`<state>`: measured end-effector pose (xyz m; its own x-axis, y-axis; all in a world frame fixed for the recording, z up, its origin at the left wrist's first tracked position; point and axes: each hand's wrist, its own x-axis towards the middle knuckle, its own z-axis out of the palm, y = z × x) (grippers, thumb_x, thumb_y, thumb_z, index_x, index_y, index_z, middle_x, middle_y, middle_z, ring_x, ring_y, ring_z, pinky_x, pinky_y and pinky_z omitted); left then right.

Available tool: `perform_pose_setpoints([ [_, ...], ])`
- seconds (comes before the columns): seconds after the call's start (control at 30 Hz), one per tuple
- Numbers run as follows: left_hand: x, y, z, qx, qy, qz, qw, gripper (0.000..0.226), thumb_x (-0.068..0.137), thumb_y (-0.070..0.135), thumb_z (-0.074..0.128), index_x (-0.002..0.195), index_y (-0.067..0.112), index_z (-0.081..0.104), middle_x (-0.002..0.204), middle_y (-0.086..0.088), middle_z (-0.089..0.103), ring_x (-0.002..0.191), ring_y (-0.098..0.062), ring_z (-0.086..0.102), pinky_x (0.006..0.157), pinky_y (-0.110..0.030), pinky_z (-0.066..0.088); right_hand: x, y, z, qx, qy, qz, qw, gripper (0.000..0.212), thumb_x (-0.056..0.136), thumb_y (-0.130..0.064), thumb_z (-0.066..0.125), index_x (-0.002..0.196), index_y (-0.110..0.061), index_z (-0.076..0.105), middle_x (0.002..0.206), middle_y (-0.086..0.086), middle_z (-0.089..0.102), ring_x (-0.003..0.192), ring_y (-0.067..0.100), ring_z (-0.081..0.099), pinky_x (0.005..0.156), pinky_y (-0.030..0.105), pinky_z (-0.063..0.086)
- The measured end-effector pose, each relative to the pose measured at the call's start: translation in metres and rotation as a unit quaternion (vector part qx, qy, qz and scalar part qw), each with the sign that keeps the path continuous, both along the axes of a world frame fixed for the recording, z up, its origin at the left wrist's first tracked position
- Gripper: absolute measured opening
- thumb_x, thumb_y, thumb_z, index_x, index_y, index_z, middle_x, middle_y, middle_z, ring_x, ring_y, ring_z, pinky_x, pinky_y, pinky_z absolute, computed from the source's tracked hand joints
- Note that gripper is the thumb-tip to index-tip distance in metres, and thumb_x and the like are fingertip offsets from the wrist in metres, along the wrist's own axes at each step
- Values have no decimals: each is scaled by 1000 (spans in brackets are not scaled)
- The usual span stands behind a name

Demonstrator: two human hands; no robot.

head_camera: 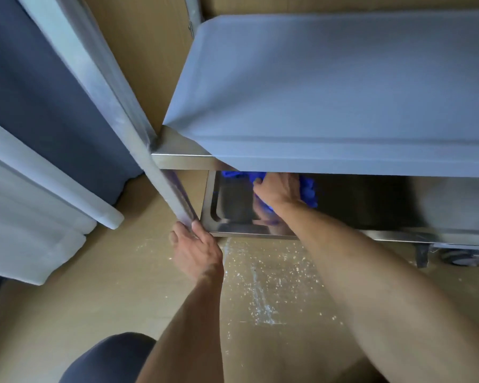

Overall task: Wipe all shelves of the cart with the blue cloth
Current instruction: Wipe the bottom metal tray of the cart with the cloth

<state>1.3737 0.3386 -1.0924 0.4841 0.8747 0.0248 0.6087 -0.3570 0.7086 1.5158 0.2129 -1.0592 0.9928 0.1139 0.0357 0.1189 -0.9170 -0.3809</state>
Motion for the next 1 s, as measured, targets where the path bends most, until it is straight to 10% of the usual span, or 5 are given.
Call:
perform_pose_setpoints([
  [0.5,-21,20,25,-128,-26,-78,988,33,100,31,40,106,8,64,88,-13,64,80,-29,55,72,-34,42,-119,48,-3,50,15,196,979,56,69,-14,60,124,-26,64,113,4,67,110,28,61,97,41,44],
  [1.0,-18,-18,21,-99,-21,-7,995,43,99,41,29,113,11,56,99,-17,65,91,-34,61,79,-35,42,-141,-180,-64,133,-131,-205,961,77,66,8,56,141,-13,52,146,23,44,140,37,34,117,53,24],
])
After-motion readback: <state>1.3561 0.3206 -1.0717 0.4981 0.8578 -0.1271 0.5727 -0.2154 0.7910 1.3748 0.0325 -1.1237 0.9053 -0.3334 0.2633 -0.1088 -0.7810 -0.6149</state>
